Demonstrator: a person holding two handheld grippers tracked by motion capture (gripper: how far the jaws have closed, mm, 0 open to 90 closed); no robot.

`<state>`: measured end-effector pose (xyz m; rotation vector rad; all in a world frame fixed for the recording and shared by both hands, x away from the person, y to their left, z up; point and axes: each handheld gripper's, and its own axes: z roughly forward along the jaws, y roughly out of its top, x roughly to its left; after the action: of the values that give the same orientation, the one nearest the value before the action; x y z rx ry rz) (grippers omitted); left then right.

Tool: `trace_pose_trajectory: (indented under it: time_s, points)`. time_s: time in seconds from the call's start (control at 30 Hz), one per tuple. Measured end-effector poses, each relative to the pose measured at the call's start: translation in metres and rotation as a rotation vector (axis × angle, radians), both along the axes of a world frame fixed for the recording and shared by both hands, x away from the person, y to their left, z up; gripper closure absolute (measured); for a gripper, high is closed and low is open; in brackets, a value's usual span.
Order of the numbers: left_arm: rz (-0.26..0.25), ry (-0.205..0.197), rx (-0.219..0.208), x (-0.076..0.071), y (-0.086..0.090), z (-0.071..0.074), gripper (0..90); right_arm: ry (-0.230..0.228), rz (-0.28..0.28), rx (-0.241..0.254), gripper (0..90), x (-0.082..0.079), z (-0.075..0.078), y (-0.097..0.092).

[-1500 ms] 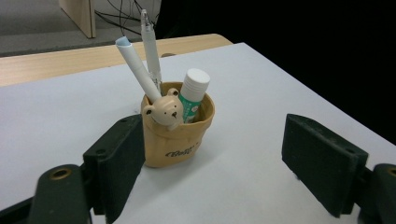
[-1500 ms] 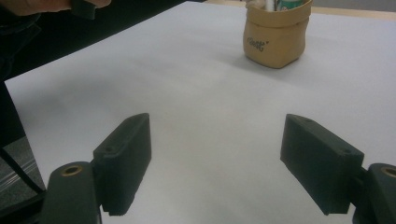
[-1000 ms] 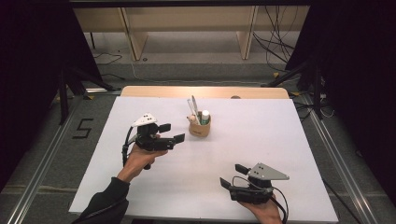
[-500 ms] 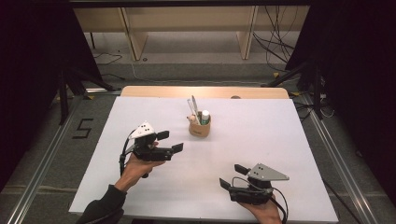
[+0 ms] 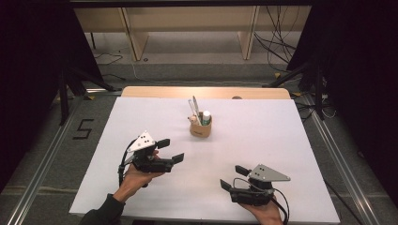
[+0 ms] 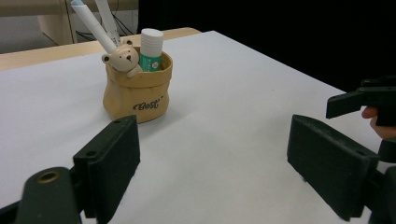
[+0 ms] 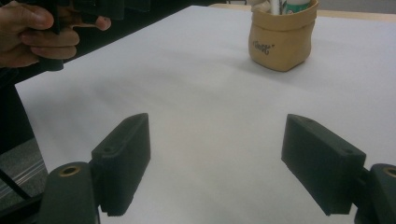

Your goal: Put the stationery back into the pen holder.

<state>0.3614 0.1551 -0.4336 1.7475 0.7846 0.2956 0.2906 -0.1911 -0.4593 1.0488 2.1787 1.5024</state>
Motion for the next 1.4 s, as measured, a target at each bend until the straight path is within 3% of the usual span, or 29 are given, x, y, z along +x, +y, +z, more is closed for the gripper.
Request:
trace_pose_trajectory:
  time_s: [0.4,0.5,0.77,1.23,1.33,1.4]
  points:
    - [0.01,-0.041,-0.013,-0.022,0.014,-0.006,16.6,0.0,-0.001,-0.002,24.6,0.0,-0.001,0.0]
    - [0.008,-0.043,0.005,-0.026,0.017,-0.009,16.6,0.0,0.003,-0.007,24.5,0.0,-0.001,0.001]
    - [-0.002,-0.016,0.05,-0.032,0.021,-0.019,16.0,-0.007,0.003,-0.01,24.4,-0.001,-0.001,0.001]
    - [0.014,0.026,0.077,-0.041,0.026,-0.032,15.7,-0.007,0.006,-0.015,23.8,-0.002,-0.003,0.001]
    - [0.018,0.037,0.066,-0.043,0.028,-0.033,15.6,-0.006,0.006,-0.016,23.7,-0.001,-0.003,0.002]
    - [0.023,0.027,0.069,-0.045,0.028,-0.033,15.6,-0.004,0.007,-0.017,23.5,-0.001,-0.003,0.002]
